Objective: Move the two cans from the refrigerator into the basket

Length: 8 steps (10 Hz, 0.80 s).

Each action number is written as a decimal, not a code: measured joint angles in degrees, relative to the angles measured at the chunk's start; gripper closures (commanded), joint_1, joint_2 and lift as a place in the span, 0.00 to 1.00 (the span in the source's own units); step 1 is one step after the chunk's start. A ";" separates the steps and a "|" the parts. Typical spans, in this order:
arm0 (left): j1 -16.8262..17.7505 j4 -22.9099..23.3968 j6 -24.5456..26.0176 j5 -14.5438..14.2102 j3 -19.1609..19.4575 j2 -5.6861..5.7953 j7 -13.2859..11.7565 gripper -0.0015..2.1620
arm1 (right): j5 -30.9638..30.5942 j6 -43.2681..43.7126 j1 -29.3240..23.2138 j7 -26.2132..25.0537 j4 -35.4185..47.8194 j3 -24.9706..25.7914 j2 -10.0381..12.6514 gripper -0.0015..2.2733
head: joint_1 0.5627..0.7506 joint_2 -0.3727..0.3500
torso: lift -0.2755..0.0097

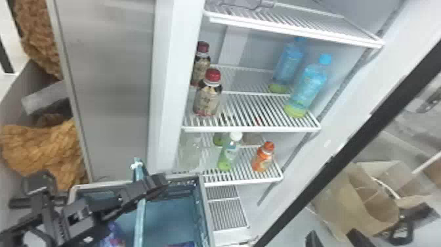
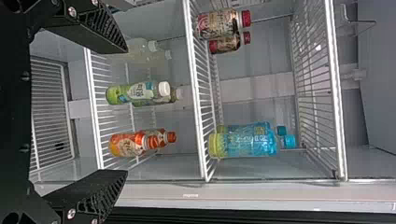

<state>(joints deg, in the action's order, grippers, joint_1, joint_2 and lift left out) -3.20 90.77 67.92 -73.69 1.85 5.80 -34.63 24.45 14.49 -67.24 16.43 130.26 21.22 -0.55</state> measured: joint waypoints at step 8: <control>0.25 0.00 0.00 0.00 -0.14 0.09 -0.09 0.55 | 0.34 -0.03 -0.08 0.00 0.03 0.26 -0.07 0.06 | 0.70 0.03 | 0.86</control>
<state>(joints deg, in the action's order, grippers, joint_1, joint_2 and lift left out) -2.94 90.77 67.92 -73.69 1.71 5.89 -34.72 24.79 14.46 -67.32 16.43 130.28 21.48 -0.62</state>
